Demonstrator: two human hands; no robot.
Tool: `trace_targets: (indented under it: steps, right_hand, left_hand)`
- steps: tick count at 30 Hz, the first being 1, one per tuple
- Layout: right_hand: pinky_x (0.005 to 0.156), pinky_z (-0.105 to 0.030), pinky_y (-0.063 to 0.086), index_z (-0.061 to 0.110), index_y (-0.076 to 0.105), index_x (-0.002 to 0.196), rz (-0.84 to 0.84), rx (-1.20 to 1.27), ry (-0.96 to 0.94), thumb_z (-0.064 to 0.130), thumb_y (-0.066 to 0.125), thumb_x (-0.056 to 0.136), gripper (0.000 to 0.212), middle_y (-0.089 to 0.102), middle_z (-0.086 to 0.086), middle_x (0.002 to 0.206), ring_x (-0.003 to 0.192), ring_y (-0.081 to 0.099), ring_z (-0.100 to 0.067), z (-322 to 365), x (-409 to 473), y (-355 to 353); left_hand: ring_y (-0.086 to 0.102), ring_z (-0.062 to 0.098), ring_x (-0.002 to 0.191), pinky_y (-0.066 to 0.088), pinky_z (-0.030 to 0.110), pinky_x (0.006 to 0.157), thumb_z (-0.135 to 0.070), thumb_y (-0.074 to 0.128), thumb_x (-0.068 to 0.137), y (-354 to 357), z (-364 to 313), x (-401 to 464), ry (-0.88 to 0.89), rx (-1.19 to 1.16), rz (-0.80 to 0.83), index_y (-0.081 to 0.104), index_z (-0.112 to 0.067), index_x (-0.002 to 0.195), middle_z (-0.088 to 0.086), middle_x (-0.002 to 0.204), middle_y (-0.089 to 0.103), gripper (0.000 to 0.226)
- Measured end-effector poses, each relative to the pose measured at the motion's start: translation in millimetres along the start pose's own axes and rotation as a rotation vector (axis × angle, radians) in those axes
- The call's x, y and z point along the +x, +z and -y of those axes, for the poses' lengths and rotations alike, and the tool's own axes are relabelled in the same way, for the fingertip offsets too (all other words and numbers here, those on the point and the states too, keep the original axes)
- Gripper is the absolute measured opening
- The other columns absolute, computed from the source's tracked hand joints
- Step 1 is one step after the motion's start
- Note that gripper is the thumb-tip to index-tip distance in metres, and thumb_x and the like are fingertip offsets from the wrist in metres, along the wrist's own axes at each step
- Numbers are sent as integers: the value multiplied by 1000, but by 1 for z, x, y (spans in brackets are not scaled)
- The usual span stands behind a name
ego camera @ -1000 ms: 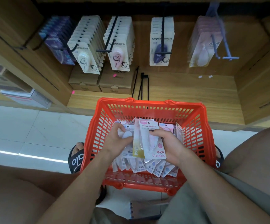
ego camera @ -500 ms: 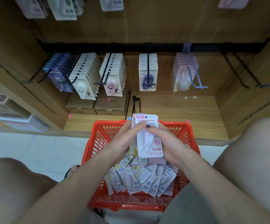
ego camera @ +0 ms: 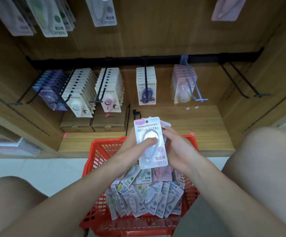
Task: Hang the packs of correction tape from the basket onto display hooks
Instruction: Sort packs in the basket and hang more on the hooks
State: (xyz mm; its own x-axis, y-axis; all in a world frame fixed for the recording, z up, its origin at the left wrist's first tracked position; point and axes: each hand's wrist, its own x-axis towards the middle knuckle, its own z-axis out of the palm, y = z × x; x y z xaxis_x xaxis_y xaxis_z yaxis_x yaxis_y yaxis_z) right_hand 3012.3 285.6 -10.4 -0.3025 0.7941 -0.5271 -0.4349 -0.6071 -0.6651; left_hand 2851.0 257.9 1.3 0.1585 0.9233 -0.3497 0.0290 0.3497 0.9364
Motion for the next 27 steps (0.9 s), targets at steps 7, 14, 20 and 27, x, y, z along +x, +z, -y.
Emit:
trace_targets:
  steps: [7,14,20,27]
  right_hand:
    - [84,-48,53,16,66,117,-146,-108,-146,16,44,111,23,76,-19,108,92,71,-31,-3,-2,-10]
    - [72,-43,40,28,68,96,-224,-438,-244,30,45,106,25,63,-13,88,80,53,-26,-1,0,-13]
    - [70,-38,44,35,67,84,-261,-422,-286,26,43,110,36,67,2,78,76,58,-22,-3,2,-16]
    - [65,-36,29,9,54,93,-552,-259,-416,22,46,105,20,48,-5,85,78,38,-24,1,6,-36]
  left_hand:
    - [73,22,113,53,57,104,-41,76,81,7,4,12,-85,-143,-30,57,-37,132,-3,122,75,54]
    - [72,32,115,46,63,110,-36,69,87,7,8,17,-148,-125,66,71,-25,122,7,120,77,37]
    - [73,27,111,47,60,110,-33,71,87,10,8,18,-135,-77,35,72,-23,120,4,116,78,34]
    - [74,26,109,52,57,105,-25,69,94,23,8,19,-104,-106,-19,72,-23,120,4,116,78,27]
